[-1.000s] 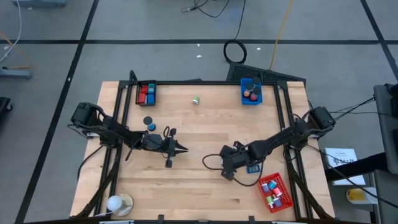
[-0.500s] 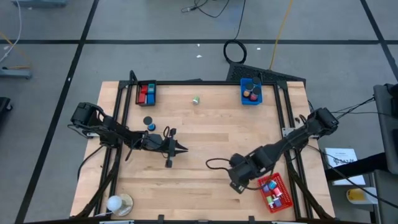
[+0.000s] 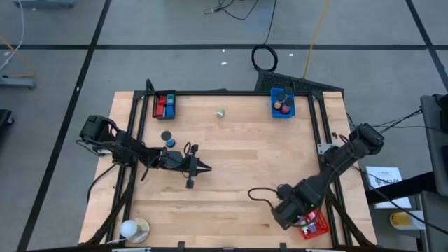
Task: Pick & Place Office items
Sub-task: Put the blue charger adapter into the red basket
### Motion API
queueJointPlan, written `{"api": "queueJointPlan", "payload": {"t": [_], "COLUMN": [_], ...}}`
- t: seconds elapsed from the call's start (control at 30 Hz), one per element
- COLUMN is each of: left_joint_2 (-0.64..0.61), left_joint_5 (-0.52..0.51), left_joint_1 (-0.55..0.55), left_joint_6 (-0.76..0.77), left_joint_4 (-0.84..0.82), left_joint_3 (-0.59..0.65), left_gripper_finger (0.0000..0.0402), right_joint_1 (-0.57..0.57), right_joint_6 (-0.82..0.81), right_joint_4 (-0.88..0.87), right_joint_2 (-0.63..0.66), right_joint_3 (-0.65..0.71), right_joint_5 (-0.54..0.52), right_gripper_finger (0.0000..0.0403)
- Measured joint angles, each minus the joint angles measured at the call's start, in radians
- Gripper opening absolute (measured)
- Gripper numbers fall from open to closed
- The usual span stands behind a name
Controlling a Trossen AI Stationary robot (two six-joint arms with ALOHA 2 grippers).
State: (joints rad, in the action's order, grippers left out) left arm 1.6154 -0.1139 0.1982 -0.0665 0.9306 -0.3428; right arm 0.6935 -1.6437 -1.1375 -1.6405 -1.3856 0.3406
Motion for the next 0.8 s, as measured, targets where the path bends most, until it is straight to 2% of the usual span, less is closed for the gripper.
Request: {"api": "queueJointPlan", "payload": {"t": [0.23, 0.5, 0.67, 0.8], "left_joint_2": [0.0, 0.0, 0.0, 0.0], "left_joint_5": [0.0, 0.0, 0.0, 0.0], "left_joint_1": [0.0, 0.0, 0.0, 0.0], "left_joint_6": [0.0, 0.0, 0.0, 0.0], "left_joint_4": [0.0, 0.0, 0.0, 0.0], "left_joint_3": [0.0, 0.0, 0.0, 0.0], "left_gripper_finger": [0.0037, 0.0037, 0.0037, 0.0037], "right_joint_1": [0.023, 0.021, 0.02, 0.02], "right_joint_6": [-0.032, -0.015, -0.016, -0.027], "right_joint_4": [0.022, 0.036, 0.149, 0.276], "right_joint_2": [0.001, 0.001, 0.001, 0.001], "right_joint_3": [0.067, 0.081, 0.173, 0.246], "right_joint_5": [0.004, -0.003, 0.006, 0.071], "right_gripper_finger": [0.0132, 0.0132, 0.0132, 0.0133]}}
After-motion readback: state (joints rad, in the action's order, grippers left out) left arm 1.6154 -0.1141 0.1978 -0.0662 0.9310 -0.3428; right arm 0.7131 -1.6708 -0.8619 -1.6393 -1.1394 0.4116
